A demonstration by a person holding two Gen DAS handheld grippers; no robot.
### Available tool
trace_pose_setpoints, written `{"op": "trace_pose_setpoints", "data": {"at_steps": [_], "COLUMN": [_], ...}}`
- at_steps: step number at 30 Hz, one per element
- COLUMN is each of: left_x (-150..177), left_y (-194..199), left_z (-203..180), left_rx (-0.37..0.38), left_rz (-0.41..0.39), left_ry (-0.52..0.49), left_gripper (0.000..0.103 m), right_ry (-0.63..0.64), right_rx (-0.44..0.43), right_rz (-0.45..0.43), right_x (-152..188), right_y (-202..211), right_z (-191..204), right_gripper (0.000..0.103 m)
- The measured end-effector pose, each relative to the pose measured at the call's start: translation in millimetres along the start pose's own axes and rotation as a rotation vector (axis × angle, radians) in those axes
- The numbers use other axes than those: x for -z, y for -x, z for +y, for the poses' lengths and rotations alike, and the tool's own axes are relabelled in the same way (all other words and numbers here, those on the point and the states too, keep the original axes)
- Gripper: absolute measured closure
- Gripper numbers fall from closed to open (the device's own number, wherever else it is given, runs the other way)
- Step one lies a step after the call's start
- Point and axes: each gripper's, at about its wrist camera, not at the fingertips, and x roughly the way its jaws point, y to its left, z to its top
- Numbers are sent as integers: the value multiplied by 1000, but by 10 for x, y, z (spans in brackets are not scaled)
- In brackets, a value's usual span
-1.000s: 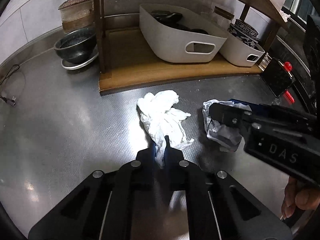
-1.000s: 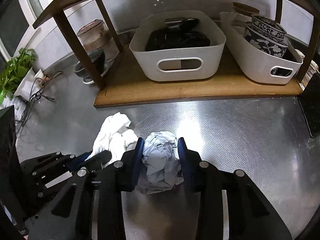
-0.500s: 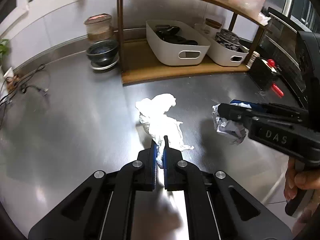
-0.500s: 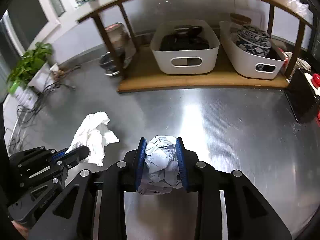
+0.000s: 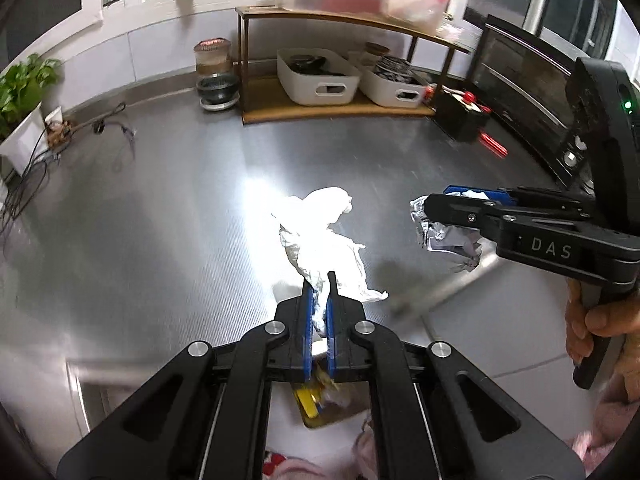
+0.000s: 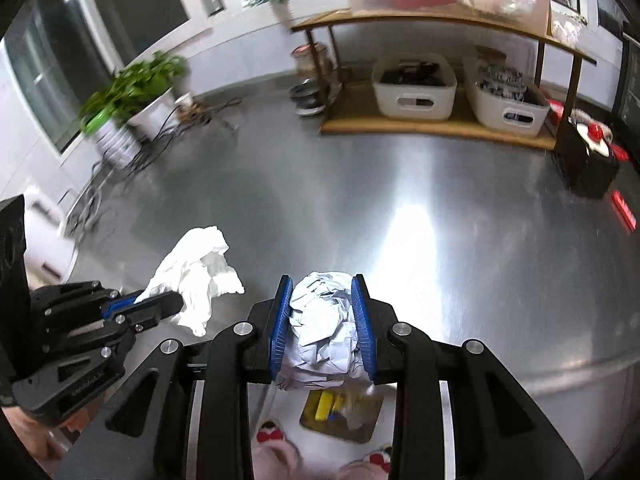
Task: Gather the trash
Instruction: 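Lower both tools over the bin and open them to drop tissue and foil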
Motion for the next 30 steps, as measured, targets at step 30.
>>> {"op": "trace_pose_setpoints", "data": {"at_steps": [30], "left_x": [2039], "left_y": [-1876], "left_z": [-97], "left_rx": [106], "left_rz": [442], "left_ry": [133], "left_gripper": [99], "right_ry": [-210], "right_rx": [104], "right_rz": [365], "right_x": [2015], "right_y": [-1605], "right_z": [-422], "right_gripper": [72]}}
